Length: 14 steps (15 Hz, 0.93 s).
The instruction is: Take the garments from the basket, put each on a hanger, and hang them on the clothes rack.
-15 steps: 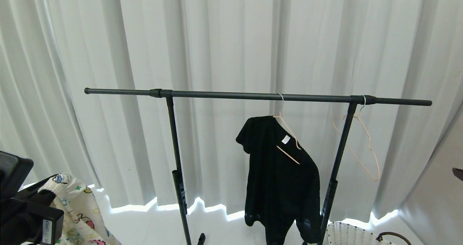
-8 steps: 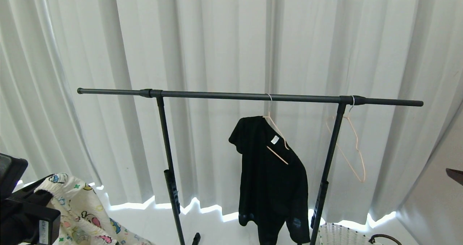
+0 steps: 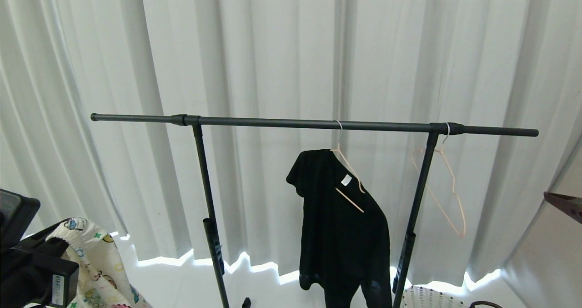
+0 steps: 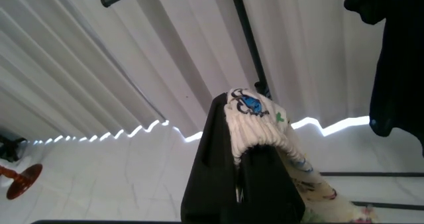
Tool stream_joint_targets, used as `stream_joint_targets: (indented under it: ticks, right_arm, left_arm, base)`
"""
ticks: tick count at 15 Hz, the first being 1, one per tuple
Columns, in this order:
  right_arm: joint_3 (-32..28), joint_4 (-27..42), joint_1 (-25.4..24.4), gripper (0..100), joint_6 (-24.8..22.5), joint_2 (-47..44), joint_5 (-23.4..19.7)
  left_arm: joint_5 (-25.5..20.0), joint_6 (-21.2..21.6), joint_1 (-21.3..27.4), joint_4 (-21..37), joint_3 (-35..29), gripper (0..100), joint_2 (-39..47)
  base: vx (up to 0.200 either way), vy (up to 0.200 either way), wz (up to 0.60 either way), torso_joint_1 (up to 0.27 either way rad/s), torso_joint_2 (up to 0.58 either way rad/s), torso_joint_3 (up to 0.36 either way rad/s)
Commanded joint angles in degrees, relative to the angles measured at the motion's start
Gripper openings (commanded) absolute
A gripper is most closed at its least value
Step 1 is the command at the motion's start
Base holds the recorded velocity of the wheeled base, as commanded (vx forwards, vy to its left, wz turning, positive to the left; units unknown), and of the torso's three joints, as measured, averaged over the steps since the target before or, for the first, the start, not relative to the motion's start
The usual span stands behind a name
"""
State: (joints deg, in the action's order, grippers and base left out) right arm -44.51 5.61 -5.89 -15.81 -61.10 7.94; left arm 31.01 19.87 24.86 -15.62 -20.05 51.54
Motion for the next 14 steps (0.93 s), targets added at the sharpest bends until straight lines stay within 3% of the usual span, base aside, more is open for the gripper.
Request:
stream_joint_targets:
  ticks: [1, 6, 9, 14]
  right_arm:
    - [0.0, -1.3, 0.0, 100, 0.4, -2.3, -1.5]
    - [-0.1, -2.1, 0.0, 100, 8.4, -8.5, -4.2]
    - [0.5, -5.6, -0.3, 100, 16.2, -16.1, -4.2]
    - [2.3, -13.7, -0.5, 100, 21.8, -28.4, -3.7]
  left_arm:
    - [0.0, 0.0, 0.0, 0.0, -0.1, 0, 0.2]
    - [0.1, -0.1, 0.0, 0.0, -0.5, 0, 0.8]
    - [0.1, 0.0, 0.0, 0.0, -0.2, 0, -0.3]
    - [0.2, 0.1, 0.0, 0.0, -1.4, 0, -0.3]
  base:
    - [0.2, 0.0, 0.0, 0.017, 0.0, 0.002]
    - [0.2, 0.0, 0.0, 0.006, 0.0, 0.002]
    - [0.0, 0.0, 0.0, 0.0, 0.0, 0.0]
    - [0.0, 0.0, 0.0, 0.0, 0.0, 0.0]
